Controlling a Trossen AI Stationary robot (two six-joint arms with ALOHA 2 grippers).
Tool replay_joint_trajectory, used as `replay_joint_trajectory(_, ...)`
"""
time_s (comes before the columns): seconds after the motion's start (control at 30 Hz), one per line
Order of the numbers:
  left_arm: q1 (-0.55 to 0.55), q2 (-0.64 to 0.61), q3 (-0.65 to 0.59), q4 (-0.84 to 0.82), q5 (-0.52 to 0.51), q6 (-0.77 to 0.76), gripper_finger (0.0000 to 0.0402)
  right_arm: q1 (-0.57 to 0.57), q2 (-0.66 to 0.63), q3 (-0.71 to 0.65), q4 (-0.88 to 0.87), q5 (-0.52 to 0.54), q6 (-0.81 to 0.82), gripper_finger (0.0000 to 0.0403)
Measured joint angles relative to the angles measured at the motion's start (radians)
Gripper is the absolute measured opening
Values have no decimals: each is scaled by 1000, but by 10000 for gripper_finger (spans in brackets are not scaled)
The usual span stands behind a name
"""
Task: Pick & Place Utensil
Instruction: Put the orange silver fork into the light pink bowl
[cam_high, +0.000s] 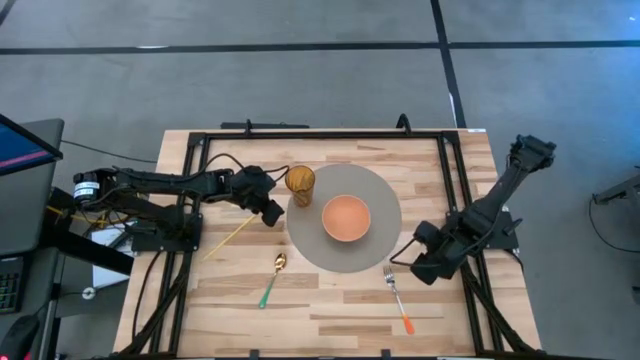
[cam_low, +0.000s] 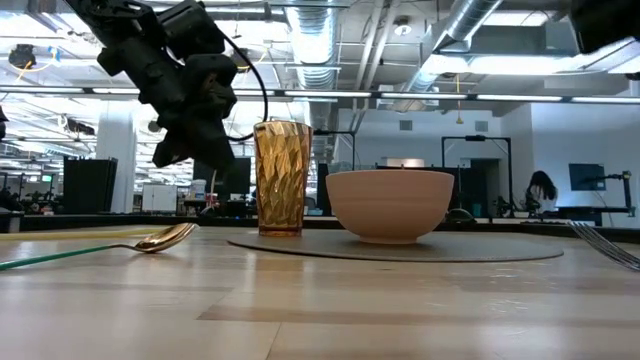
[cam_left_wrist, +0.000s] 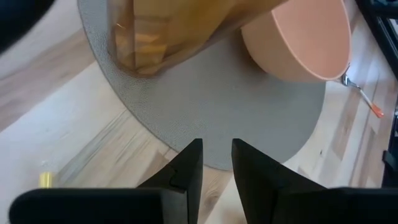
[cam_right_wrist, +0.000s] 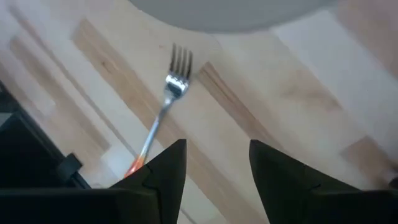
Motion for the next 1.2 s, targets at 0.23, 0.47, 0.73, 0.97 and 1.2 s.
replay_joint_trajectory(0.23,0,0,0,33,-27,0,86,53,147,-31,106,-36,102,173)
replay_joint_trajectory(0.47,0,0,0,45,-34,0,86,62,233,-31,217,-33,109,170)
replay_joint_trajectory(0.73,0,0,0,47,-34,4,86,69,247,-31,227,-47,209,170)
replay_joint_trajectory(0.97,0,0,0,47,-34,11,86,74,317,-31,313,-83,262,170)
replay_joint_trajectory(1.2,0,0,0,52,-34,11,86,74,413,-31,347,-124,254,170)
